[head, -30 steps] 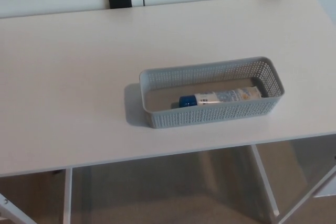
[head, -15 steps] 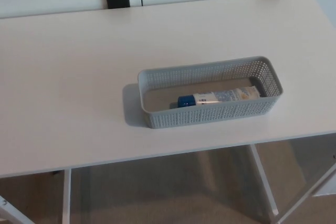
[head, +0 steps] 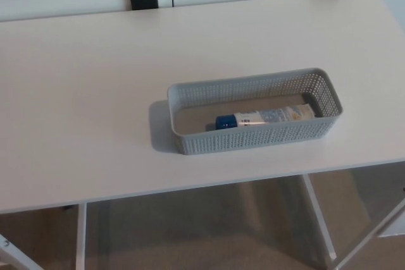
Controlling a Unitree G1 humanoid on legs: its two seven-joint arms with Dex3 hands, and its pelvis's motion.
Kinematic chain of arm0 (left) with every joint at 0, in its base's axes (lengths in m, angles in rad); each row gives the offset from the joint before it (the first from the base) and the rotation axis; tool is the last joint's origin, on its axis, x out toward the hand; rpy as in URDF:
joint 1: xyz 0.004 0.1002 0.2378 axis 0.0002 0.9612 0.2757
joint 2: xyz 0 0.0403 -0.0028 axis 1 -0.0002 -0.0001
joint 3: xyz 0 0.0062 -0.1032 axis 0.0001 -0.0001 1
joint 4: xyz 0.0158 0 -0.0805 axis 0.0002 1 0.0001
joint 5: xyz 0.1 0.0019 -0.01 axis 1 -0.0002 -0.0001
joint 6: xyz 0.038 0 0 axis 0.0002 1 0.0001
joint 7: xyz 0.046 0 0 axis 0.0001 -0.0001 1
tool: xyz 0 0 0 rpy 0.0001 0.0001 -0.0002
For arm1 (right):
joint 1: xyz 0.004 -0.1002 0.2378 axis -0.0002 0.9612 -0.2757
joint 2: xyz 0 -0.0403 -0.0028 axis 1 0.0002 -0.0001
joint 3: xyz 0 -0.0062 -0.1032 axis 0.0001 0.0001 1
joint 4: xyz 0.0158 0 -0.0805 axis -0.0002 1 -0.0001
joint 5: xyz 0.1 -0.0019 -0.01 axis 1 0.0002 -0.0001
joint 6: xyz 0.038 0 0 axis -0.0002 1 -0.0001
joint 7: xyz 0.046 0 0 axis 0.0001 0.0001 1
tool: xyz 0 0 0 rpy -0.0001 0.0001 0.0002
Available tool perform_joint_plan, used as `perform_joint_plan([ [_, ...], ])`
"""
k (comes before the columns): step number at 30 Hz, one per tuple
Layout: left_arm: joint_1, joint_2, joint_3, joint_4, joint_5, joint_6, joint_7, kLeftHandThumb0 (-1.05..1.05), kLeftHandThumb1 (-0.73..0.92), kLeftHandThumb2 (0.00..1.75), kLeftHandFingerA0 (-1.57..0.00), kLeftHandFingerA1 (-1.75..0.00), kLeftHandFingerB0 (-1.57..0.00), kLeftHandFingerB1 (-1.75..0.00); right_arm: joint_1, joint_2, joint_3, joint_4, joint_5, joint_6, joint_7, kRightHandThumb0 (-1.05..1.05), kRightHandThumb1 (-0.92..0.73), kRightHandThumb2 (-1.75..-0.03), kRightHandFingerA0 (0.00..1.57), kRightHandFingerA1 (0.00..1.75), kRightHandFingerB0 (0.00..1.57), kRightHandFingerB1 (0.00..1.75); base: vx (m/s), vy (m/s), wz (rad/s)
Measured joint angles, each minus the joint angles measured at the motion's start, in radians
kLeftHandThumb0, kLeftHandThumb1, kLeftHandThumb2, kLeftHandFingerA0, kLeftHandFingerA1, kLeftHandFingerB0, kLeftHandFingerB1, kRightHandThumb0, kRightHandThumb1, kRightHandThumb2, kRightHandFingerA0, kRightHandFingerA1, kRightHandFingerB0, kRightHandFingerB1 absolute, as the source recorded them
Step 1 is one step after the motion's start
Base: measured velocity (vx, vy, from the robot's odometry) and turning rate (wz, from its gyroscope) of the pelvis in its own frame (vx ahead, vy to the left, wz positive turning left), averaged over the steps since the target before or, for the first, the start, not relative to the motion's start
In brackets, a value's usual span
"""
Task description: The robot walks towards a table in front, picks a shampoo with left hand and puts it in a small grey container
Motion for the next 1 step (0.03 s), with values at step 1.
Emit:
perform_joint_plan([
  [1,-0.001,0.000,0.000,0.001,0.000,0.000,0.001,-0.37,0.65,0.59,-0.77,-0.77,-0.36,-0.35,0.000,0.000,0.000,-0.001,-0.001,0.000,0.000,-0.33,-0.67,-0.60,0.64,0.46,0.51,0.40,0.00,0.000,0.00],
])
